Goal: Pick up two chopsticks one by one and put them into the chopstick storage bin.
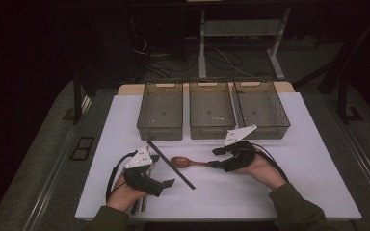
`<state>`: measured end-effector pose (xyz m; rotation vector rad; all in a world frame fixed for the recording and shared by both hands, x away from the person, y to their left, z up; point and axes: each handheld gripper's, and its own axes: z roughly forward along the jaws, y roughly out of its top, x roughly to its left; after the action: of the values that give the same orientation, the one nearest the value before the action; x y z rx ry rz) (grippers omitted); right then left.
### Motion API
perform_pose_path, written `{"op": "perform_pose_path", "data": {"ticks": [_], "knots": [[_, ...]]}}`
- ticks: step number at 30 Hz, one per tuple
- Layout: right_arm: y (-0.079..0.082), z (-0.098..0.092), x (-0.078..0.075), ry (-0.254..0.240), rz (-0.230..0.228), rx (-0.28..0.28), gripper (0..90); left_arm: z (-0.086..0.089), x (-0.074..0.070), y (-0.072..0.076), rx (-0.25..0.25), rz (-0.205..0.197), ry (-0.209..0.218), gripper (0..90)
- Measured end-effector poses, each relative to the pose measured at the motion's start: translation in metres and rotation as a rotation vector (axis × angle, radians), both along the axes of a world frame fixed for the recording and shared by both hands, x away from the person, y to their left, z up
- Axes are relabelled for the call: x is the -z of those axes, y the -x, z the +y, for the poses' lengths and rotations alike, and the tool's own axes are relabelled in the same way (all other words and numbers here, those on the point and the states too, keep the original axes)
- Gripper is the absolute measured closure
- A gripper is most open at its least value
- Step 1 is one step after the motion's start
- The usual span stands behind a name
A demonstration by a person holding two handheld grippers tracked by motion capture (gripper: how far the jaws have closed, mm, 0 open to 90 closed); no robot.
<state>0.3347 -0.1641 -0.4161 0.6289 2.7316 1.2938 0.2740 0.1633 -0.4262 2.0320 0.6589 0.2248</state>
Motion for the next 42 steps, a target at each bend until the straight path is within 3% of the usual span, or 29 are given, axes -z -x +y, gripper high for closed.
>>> {"op": "perform_pose_path", "data": {"ticks": [6, 8, 14, 16, 22, 31, 42], "knots": [[-0.015, 0.028, 0.01, 0.041, 0.013, -0.056, 57.7, 0.001, 0.0, -0.001, 0.001, 0.0, 0.005, 0.0], [-0.02, 0.032, 0.014, 0.076, -0.007, -0.091, 59.6, 0.001, 0.0, -0.002, -0.001, 0.001, 0.005, 0.0], [-0.024, 0.044, 0.021, 0.104, 0.005, -0.124, 63.4, 0.001, 0.0, -0.001, 0.001, 0.003, 0.003, 0.0], [-0.025, 0.049, 0.025, 0.134, 0.009, -0.138, 65.5, 0.001, 0.0, 0.0, 0.001, 0.001, 0.003, 0.0], [-0.027, 0.051, 0.029, 0.15, 0.003, -0.155, 72.1, 0.001, 0.0, -0.001, 0.0, 0.001, 0.006, 0.0], [-0.027, 0.05, 0.029, 0.164, -0.057, -0.191, 81.2, 0.001, 0.0, -0.001, 0.0, 0.002, 0.004, 0.0], [-0.026, 0.046, 0.025, 0.155, -0.042, -0.175, 82.0, 0.001, 0.0, -0.001, -0.001, -0.001, 0.002, 0.0]]}}
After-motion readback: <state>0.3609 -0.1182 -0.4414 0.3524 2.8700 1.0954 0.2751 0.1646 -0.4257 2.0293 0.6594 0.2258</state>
